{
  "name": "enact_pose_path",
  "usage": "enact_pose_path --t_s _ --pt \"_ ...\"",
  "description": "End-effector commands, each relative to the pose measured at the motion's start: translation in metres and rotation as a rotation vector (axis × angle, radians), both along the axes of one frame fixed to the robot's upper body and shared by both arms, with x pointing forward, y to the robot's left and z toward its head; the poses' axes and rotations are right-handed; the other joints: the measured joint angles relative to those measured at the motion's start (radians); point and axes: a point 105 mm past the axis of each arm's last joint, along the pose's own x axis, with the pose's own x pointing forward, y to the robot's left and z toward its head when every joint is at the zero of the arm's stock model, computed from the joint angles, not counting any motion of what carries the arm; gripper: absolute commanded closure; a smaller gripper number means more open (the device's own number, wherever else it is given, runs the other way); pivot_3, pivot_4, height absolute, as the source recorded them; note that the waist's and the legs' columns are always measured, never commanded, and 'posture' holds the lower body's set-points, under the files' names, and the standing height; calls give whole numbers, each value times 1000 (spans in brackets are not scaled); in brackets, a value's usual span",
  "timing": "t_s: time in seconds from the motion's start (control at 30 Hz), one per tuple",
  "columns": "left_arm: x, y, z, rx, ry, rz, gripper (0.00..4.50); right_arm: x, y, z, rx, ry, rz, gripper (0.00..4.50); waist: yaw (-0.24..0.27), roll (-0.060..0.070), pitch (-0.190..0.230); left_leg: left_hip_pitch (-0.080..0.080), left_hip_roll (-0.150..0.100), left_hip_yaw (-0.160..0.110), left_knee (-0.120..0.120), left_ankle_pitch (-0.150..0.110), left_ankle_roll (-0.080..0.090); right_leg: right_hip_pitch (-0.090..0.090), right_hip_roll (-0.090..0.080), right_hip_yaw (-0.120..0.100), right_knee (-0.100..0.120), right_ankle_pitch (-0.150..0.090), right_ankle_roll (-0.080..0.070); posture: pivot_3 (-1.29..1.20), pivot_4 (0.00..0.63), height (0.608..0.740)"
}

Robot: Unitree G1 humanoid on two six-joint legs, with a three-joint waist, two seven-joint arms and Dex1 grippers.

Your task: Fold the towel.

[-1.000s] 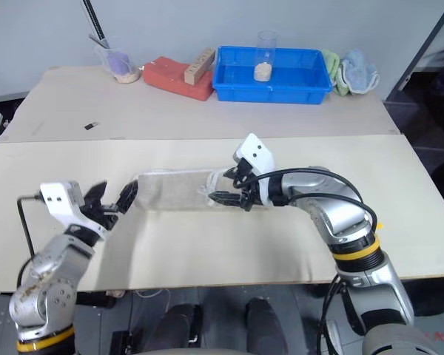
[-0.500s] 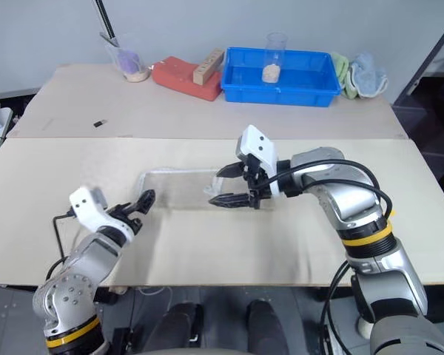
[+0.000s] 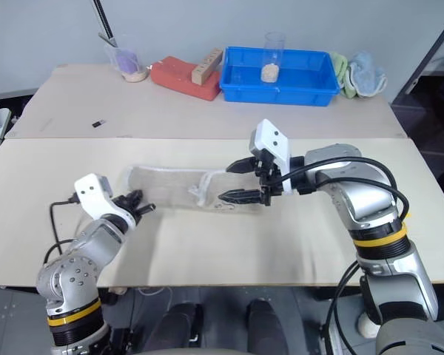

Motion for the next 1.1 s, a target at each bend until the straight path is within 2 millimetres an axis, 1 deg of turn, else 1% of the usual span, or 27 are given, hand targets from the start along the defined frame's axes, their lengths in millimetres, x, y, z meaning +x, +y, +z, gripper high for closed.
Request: enact_pose_path --t_s 0.03,0.07,0.13,0.2,0.23,0.33,0.43,0.5,0.63,0.83,0.87,0.9,1.03,1.1 --pt "4 -30 37 182 -166 -220 4444 -6 -13 11 -8 -40 -11 762 1 0 0 0 0 0 0 0 0 0 0 0 0 0 0 0 150 740" --pt "3 -45 42 252 -191 -329 4444 -6 -21 9 -25 -35 -27 762 7 0 0 0 0 0 0 0 0 0 -1 0 -1 0 0 0 150 740" --pt "0 -70 44 333 -206 -506 4444 -8 -34 6 -59 -22 -62 762 18 0 0 -2 -3 0 0 1 -2 0 -1 -3 -2 0 0 0 150 740" --pt "-1 -87 45 363 -224 -615 4444 -10 -43 2 -83 -17 -90 762 20 0 0 -2 -3 0 0 1 -2 1 -2 -1 -4 1 1 0 150 740" --pt "-3 -99 45 395 -240 -696 4444 -11 -47 1 -88 -12 -106 762 20 0 0 -2 -3 0 0 1 -2 1 -3 0 -7 2 3 0 150 740" --pt "-3 -122 43 414 -250 -823 4444 -15 -55 0 -91 -2 -142 762 16 0 0 -3 -3 0 0 1 -2 1 -2 1 -8 3 5 0 150 740" --pt "-3 -134 37 418 -246 -899 4444 -18 -58 -2 -90 4 -164 762 9 0 0 -3 -3 0 0 1 -2 1 -1 1 -8 3 5 0 150 740" --pt "-6 -149 31 419 -252 -988 4444 -20 -61 -4 -96 9 -186 762 10 0 0 -3 -2 -1 -1 1 -2 1 -1 1 -7 3 5 0 150 740" --pt "-8 -169 26 410 -276 -1114 4444 -21 -66 -5 -100 3 -228 762 13 0 0 -4 -3 0 0 1 -1 2 -2 0 -8 3 5 0 150 740" --pt "-8 -180 28 346 -292 -1189 4444 -21 -70 -6 -103 7 -259 762 15 0 0 -4 -3 0 1 2 -1 1 -2 0 -8 3 5 0 150 740" --pt "-9 -180 29 330 -290 -1202 3828 -21 -70 -6 -103 9 -262 762 14 0 0 -4 -3 0 1 2 -1 1 -2 0 -8 3 5 0 150 740" --pt "-10 -181 30 316 -291 -1218 3577 -21 -70 -6 -104 9 -263 762 14 0 0 -4 -3 0 1 2 -1 1 -2 0 -8 3 5 0 150 740" --pt "-14 -181 35 300 -317 -1250 1760 -21 -71 -6 -103 13 -269 762 14 0 0 -4 -3 0 1 2 -1 1 -2 0 -8 3 5 0 150 740" --pt "-13 -174 41 328 -345 -1250 873 -19 -71 -3 -93 16 -278 762 14 0 0 -4 -3 0 1 2 -1 2 -2 0 -8 3 5 0 150 740"
